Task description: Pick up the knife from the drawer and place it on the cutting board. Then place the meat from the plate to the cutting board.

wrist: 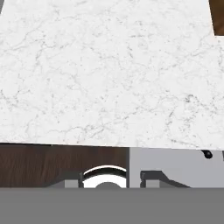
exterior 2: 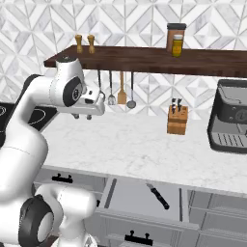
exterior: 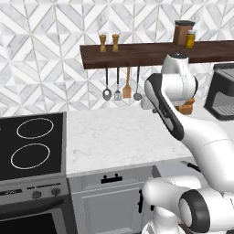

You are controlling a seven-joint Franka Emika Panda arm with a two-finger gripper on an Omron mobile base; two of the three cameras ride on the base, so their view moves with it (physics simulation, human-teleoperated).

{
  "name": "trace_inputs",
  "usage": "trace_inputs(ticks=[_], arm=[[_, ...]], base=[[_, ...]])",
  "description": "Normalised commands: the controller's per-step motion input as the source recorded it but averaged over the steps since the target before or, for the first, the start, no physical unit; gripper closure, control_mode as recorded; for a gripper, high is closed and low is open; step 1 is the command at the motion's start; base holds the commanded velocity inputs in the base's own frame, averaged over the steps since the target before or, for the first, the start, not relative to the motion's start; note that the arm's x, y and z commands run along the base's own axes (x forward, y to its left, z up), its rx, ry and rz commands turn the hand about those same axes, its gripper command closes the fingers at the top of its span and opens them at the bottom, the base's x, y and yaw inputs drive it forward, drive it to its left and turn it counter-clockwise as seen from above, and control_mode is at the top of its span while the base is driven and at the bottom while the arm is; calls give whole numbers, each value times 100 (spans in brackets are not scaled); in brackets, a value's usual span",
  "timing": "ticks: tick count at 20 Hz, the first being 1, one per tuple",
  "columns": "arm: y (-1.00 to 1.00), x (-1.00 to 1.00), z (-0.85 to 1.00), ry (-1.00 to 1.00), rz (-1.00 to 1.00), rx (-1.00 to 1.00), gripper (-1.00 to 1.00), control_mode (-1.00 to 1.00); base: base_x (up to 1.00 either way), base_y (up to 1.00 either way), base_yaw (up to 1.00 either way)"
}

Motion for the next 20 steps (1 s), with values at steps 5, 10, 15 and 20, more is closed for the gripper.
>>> trace_inputs(ticks=[5, 10, 15, 20], arm=[[0, -47, -9, 2, 1, -4, -100, -100], [0, -20, -7, 1, 1, -2, -100, 100], [0, 0, 0, 0, 0, 0, -100, 100], [0, 0, 0, 0, 0, 0, -100, 100]], base=[[0, 0, 0], [-79, 22, 3], [-40, 85, -29], [-4, 47, -87]])
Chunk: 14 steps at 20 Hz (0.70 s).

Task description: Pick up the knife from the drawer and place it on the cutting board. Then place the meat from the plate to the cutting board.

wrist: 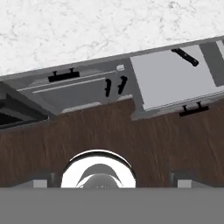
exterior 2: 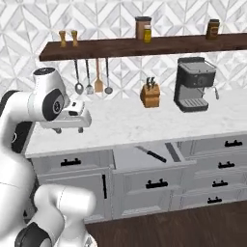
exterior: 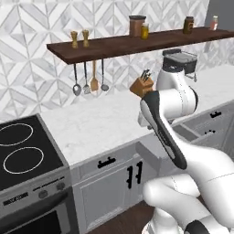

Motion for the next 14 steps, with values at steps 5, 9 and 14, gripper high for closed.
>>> trace_inputs(ticks=[5, 9, 14], arm=[[0, 0, 0, 0, 0, 0, -100, 100], [0, 0, 0, 0, 0, 0, -100, 100], [0, 0, 0, 0, 0, 0, -100, 100]], base=[[0, 32, -93], [-1, 24, -93], [-26, 70, -73]])
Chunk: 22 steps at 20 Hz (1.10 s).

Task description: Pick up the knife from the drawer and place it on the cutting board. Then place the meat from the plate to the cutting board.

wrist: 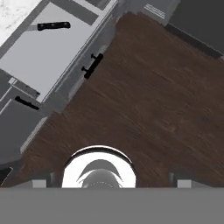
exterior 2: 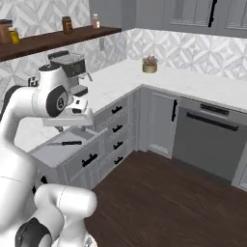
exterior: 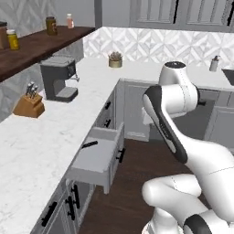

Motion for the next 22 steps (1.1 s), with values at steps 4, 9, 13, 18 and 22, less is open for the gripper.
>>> trace_inputs(ticks=[4, 9, 13, 18, 22], arm=[[0, 0, 0, 0, 0, 0, -100, 100], [0, 0, 0, 0, 0, 0, -100, 100], [0, 0, 0, 0, 0, 0, -100, 100], [0, 0, 0, 0, 0, 0, -100, 100], [0, 0, 0, 0, 0, 0, -100, 100]], base=[[-61, 100, -46], [-39, 47, -16], [0, 100, -32], [0, 73, -50], [-4, 19, -20]])
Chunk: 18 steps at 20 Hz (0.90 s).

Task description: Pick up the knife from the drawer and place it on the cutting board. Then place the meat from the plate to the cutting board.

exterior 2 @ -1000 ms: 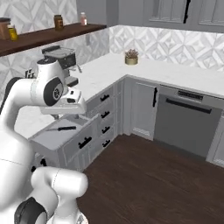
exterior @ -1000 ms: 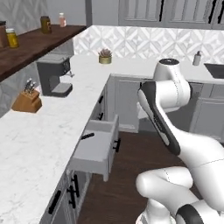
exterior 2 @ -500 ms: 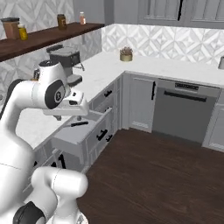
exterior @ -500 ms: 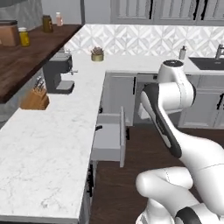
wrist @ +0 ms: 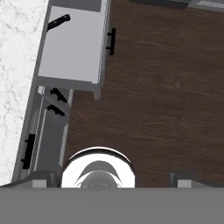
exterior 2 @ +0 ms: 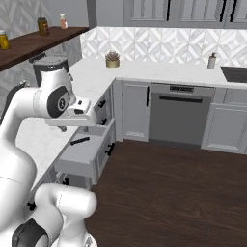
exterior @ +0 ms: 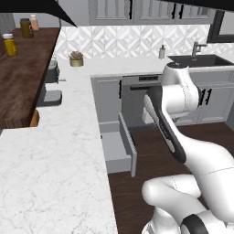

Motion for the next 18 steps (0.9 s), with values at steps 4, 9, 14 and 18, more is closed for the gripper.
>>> trace_inputs(ticks=[4, 9, 14, 18], arm=[[0, 0, 0, 0, 0, 0, -100, -100], [0, 0, 0, 0, 0, 0, -100, -100], [1, 44, -90, 0, 0, 0, -100, -100], [27, 92, -80, 1, 0, 12, -100, -100]], base=[[0, 0, 0], [0, 0, 0], [0, 0, 0], [0, 0, 0]])
